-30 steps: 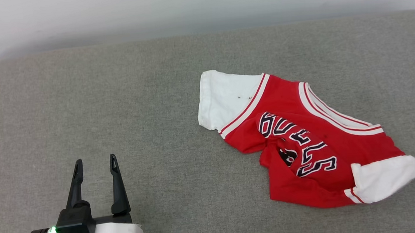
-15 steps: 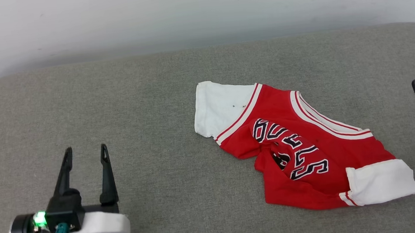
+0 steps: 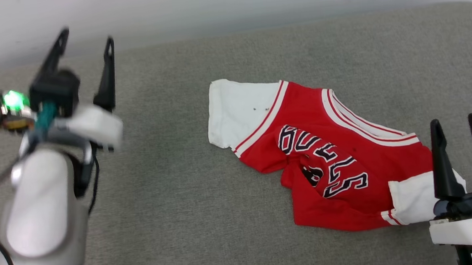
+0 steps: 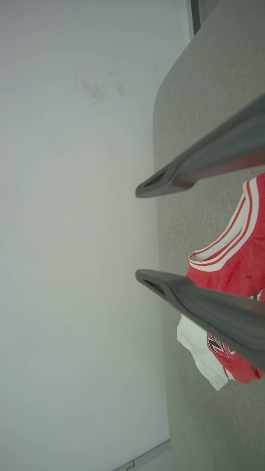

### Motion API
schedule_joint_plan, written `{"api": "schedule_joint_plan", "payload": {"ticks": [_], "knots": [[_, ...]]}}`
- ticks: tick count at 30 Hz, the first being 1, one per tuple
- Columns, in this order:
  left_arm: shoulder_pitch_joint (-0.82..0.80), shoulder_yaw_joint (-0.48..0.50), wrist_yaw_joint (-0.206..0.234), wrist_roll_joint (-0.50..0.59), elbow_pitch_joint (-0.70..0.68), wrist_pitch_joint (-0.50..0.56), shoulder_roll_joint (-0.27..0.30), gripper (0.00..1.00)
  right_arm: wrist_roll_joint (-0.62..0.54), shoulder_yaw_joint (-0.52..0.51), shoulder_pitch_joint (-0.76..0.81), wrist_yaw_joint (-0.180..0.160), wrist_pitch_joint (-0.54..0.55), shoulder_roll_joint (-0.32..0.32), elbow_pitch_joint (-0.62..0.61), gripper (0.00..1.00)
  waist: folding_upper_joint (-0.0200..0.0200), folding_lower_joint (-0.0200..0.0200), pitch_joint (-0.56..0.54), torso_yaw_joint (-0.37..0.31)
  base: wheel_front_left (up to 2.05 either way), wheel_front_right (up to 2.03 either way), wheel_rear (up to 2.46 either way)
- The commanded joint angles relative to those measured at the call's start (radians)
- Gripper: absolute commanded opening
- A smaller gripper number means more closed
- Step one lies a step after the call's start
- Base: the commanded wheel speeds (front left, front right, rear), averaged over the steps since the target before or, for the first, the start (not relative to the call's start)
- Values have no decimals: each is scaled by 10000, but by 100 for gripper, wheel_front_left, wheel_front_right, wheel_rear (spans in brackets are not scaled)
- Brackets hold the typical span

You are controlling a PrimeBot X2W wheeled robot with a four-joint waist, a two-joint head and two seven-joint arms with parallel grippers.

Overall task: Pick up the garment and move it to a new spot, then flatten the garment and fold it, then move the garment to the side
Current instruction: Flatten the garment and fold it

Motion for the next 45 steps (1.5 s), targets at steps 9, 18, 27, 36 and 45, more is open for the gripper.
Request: {"api": "schedule_joint_plan", "payload": {"ticks": [9,18,27,36,45], "knots": [[-4060,-3260,-269,-1934,1278,4275,1144,100,-385,345,-272,-10,-17,523,-567,100,0,0,1361,-861,0,0,0],[-6904,-7173,-275,-5480,1830,8787,2210,100,-478,688,-937,-11,-18,705,-653,100,0,0,2676,-1497,0,0,0],[-8656,-9802,-277,-7524,1481,11957,3046,100,-373,962,-1597,-11,-18,818,-701,100,0,0,3817,-2046,0,0,0],[-8886,-11537,-277,-8281,1709,12613,3335,100,-286,1062,-2026,-11,-19,853,-653,100,0,0,4524,-2303,0,0,0],[-9461,-11957,-276,-8820,1316,11577,3533,0,-430,787,-1897,-11,-19,854,-459,100,0,0,4007,-1834,0,0,0]]}}
